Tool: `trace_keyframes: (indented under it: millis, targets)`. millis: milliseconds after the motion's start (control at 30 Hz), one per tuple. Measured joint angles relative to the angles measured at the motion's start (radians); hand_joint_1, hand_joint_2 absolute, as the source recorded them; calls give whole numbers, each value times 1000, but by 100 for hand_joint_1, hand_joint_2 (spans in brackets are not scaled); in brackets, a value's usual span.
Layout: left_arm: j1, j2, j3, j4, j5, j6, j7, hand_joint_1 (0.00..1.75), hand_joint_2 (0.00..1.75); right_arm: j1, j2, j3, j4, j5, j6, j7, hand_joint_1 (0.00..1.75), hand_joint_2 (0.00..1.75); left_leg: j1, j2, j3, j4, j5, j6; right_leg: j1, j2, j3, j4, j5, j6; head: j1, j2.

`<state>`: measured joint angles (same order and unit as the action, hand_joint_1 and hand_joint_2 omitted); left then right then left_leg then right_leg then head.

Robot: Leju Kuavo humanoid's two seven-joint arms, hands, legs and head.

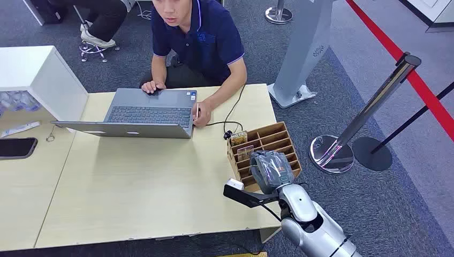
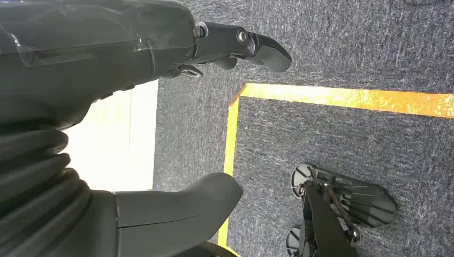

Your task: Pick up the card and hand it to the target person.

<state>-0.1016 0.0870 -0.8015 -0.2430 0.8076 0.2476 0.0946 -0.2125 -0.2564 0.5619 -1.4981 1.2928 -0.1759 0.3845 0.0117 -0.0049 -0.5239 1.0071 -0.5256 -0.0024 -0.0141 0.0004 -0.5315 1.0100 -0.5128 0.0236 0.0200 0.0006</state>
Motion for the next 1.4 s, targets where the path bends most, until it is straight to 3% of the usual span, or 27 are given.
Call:
trace_keyframes:
  millis: [433, 600, 833, 1233, 1400]
  targets:
    - [0, 0, 0, 0, 0, 0, 1, 0, 175, -1, 0, 0, 0, 8, 2, 2, 132, 175, 0, 0, 0, 0, 0, 0, 0, 0, 0, 0, 0, 0, 0, 0]
    - [0, 0, 0, 0, 0, 0, 2, 0, 175, -2, 0, 0, 0, 12, 6, 3, 175, 175, 0, 0, 0, 0, 0, 0, 0, 0, 0, 0, 0, 0, 0, 0]
    - [0, 1, 0, 0, 0, 0, 7, 0, 175, -3, -5, 0, -13, 16, 8, -2, 175, 175, 0, 0, 0, 0, 0, 0, 0, 0, 0, 0, 0, 0, 0, 0]
    - [1, 10, 0, 0, 10, 2, 21, 0, 175, -82, -85, -6, -329, 89, 152, 43, 175, 175, 0, 0, 0, 0, 0, 0, 0, 0, 0, 0, 0, 0, 0, 0]
    - [1, 11, 0, 0, 9, 0, 22, 0, 175, -122, -115, -16, -431, 82, 163, 46, 175, 175, 0, 0, 0, 0, 0, 0, 0, 0, 0, 0, 0, 0, 0, 0]
